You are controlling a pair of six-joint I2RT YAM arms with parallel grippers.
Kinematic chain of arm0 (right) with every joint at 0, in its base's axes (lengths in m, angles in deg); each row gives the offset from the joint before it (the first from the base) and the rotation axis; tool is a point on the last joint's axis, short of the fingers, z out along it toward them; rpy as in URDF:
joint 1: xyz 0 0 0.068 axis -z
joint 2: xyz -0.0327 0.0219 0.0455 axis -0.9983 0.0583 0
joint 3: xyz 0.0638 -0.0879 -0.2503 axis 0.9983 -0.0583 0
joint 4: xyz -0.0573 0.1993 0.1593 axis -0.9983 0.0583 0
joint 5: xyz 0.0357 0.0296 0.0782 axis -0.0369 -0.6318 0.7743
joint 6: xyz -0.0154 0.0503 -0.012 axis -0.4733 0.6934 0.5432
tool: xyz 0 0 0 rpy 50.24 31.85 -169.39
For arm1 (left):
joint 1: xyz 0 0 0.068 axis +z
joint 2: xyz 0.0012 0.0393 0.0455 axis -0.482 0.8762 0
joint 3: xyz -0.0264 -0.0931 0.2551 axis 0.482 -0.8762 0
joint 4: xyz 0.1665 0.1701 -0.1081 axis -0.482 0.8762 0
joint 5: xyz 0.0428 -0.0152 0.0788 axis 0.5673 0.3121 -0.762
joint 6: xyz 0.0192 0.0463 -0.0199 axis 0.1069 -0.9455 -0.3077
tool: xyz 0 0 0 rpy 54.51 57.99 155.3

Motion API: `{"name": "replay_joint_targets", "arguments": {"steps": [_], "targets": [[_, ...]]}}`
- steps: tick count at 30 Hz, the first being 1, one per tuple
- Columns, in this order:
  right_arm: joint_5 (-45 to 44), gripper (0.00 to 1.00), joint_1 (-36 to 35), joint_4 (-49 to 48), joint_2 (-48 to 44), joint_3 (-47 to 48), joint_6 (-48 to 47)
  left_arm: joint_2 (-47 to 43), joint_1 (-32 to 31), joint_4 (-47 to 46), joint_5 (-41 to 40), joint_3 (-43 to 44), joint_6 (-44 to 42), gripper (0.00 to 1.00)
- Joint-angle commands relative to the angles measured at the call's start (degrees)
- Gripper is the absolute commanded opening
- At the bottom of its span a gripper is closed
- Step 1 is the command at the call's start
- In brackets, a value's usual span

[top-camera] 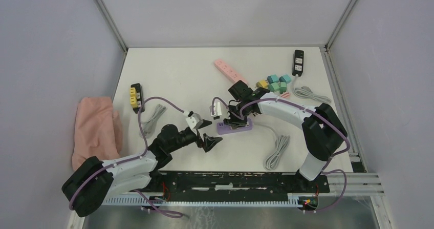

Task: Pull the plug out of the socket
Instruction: Remove the plug from the socket.

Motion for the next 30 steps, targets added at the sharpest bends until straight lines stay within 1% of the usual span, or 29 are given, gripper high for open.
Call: {"name": "replay_joint_targets", "arguments": {"steps": [1,3,6,8,11,15,20,23,30], "targets": [[-1.74,0.13,0.22,-1.65,-1.14,-0.42,-0.02,3.94,0.31,-8.72,5.27,-0.60,-3.28,0.97],[0.81,0.09,1.15,-0.76,-2.66,-0.90,-0.83,5.72,0.15,-10.86,6.09,-1.05,-3.74,0.96],[8.95,0.06,3.22,1.92,-5.76,-2.07,-4.24,7.85,-0.99,-14.22,5.90,-1.97,-5.86,0.96],[13.62,0.04,4.51,4.76,-7.89,-3.52,-7.81,9.15,-2.41,-14.59,5.00,-1.86,-8.63,0.96],[18.34,0.00,6.19,7.98,-10.15,-5.37,-13.59,12.03,-4.45,-13.87,4.38,-0.69,-11.83,0.96],[20.36,0.00,8.01,9.37,-11.09,-6.32,-16.51,16.25,-6.54,-14.52,3.29,0.56,-14.88,0.97],[21.80,0.00,8.90,11.70,-11.69,-6.75,-20.63,20.11,-7.70,-18.64,1.74,0.76,-15.75,0.97],[22.53,0.00,9.04,12.99,-11.50,-7.06,-23.13,21.52,-8.42,-19.53,0.81,1.08,-15.95,0.97],[23.65,0.00,9.03,14.42,-10.93,-6.79,-25.49,22.85,-10.45,-20.17,-1.79,1.20,-16.88,0.97]]}}
